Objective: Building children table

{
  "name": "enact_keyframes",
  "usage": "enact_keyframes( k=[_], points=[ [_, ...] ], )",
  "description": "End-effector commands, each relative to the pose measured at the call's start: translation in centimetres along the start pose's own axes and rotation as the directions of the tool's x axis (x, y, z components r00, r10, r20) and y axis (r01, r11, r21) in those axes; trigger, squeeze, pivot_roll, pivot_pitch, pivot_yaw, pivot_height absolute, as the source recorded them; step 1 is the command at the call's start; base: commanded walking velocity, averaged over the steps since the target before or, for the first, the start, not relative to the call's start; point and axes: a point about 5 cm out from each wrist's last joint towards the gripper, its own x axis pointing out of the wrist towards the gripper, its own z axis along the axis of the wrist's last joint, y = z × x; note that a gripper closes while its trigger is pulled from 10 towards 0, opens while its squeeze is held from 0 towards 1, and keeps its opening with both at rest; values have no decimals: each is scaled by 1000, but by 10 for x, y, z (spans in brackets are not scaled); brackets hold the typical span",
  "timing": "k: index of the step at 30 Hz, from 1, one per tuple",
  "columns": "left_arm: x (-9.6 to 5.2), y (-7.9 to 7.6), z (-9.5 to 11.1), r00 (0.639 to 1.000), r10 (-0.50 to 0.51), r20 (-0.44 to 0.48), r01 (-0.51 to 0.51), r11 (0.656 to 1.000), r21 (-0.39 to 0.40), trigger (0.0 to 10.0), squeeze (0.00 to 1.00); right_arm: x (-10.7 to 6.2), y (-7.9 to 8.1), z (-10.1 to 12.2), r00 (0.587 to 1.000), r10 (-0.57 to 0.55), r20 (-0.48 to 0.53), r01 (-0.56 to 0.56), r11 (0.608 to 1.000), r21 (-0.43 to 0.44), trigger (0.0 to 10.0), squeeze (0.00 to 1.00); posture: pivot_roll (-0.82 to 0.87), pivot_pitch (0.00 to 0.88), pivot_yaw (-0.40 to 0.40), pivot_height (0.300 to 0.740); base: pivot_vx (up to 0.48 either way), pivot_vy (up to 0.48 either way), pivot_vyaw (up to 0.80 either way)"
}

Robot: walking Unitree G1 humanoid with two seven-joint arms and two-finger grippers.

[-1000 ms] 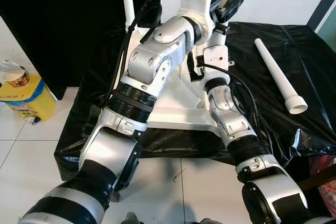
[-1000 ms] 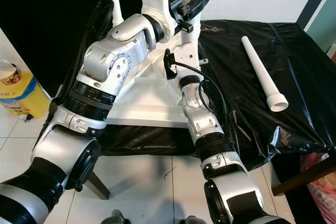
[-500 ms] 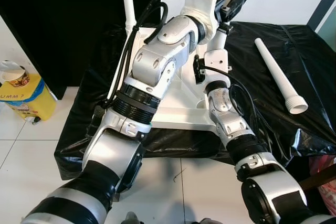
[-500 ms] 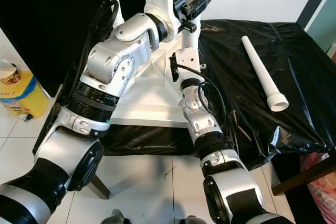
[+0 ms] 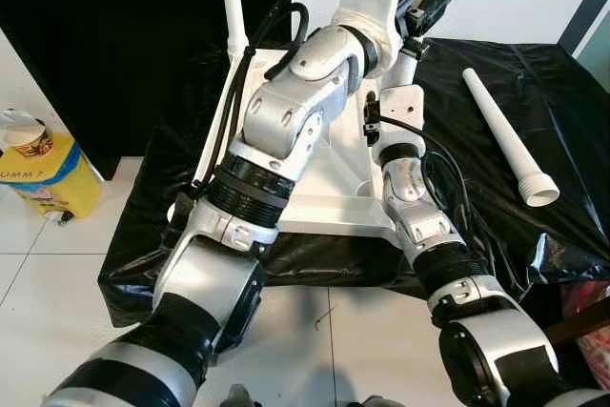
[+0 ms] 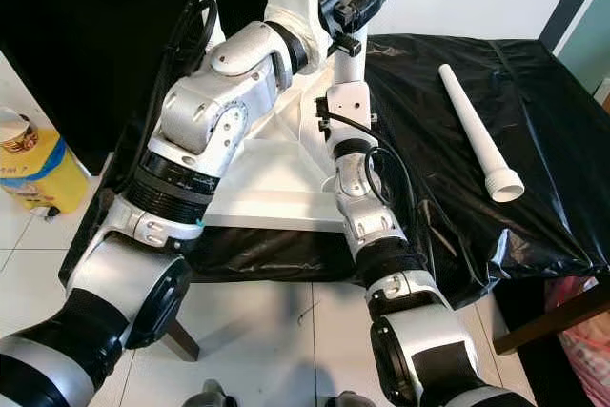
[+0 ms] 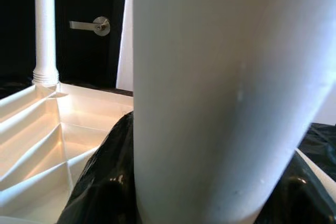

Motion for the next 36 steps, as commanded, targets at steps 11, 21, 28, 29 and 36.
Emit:
enact_keyframes(
  k=[11,21,28,29,36],
  points=[
    [-6,2,4,999,-1,50,1,1000,7,10000,0,-8,-8,-19,987,-19,-157,45,986,159,10000,0,-8,0,-23,740,0,0,0],
    [-29,21,6,977,124,173,-113,991,-72,10000,0,-8,-23,-19,978,-53,-204,101,967,233,10000,0,-14,27,-23,740,0,0,0],
    [-50,18,-11,975,146,166,-124,983,-131,10000,0,-14,-32,-18,981,-30,-190,70,975,211,10000,0,-22,54,-31,740,0,0,0],
    [-54,20,-15,971,168,170,-151,983,-106,10000,0,-16,-33,-16,984,-24,-179,60,978,197,10000,0,-21,59,-33,740,0,0,0],
    [-77,29,-52,964,251,87,-243,965,-94,10000,0,-29,-40,-11,990,-13,-137,31,991,131,10000,0,-27,78,-33,740,0,0,0]
  ],
)
